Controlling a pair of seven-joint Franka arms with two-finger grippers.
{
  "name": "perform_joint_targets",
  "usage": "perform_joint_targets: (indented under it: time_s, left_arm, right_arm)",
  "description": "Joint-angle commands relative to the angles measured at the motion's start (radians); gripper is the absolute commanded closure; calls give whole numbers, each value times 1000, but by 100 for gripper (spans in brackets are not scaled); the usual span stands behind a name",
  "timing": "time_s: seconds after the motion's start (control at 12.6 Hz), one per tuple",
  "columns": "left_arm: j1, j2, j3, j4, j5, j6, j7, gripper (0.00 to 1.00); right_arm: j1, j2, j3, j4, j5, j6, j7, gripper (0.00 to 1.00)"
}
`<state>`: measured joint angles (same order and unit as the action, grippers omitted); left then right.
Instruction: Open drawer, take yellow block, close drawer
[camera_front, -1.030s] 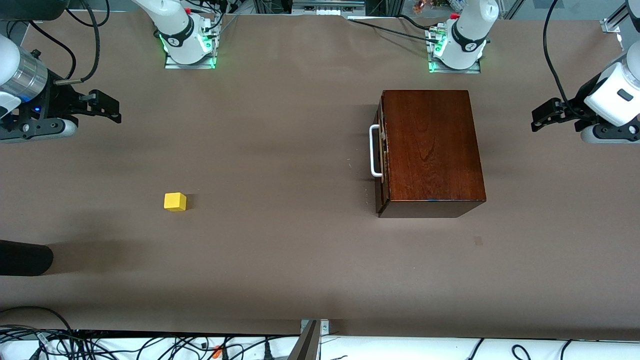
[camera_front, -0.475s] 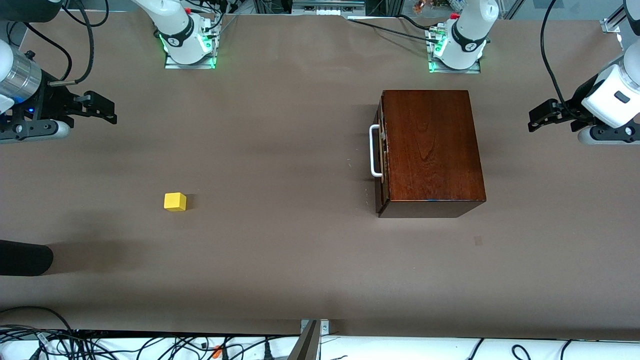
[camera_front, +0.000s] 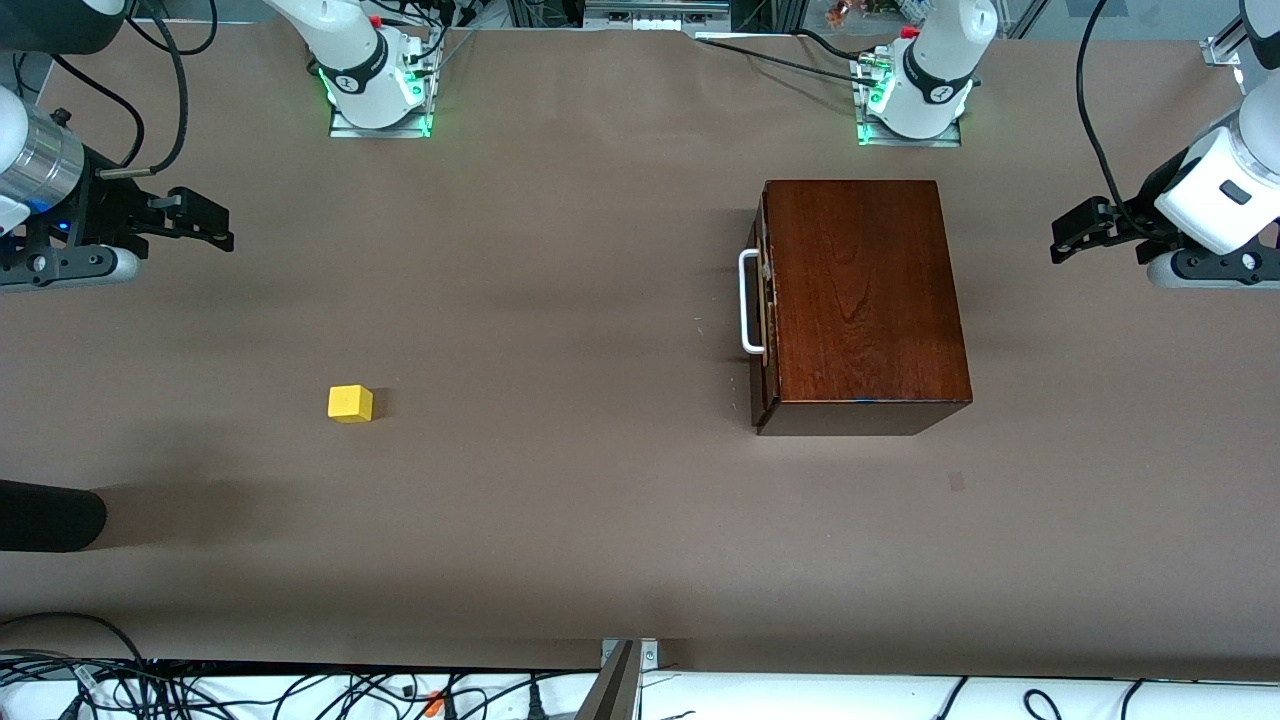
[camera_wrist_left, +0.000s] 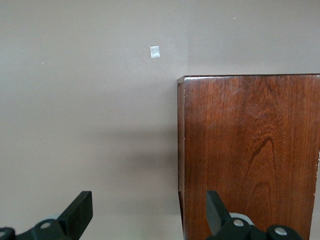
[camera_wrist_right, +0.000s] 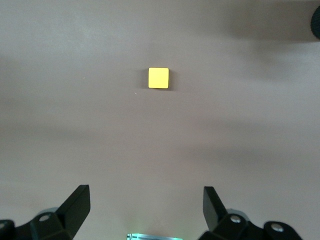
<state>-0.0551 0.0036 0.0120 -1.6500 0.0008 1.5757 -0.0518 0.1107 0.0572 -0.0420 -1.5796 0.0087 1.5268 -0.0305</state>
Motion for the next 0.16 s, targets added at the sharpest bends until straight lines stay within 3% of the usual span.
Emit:
perform_joint_targets:
  time_s: [0.0,0.08]
  left_arm:
    - [-2,9,0,24,-19,-14,-3,0]
    - [-2,7,0,24,-19,-14,-5,0]
  right_arm:
    - [-9,12,4,32,13,-13,4,0]
    - [-9,12,4,32,13,-13,4,0]
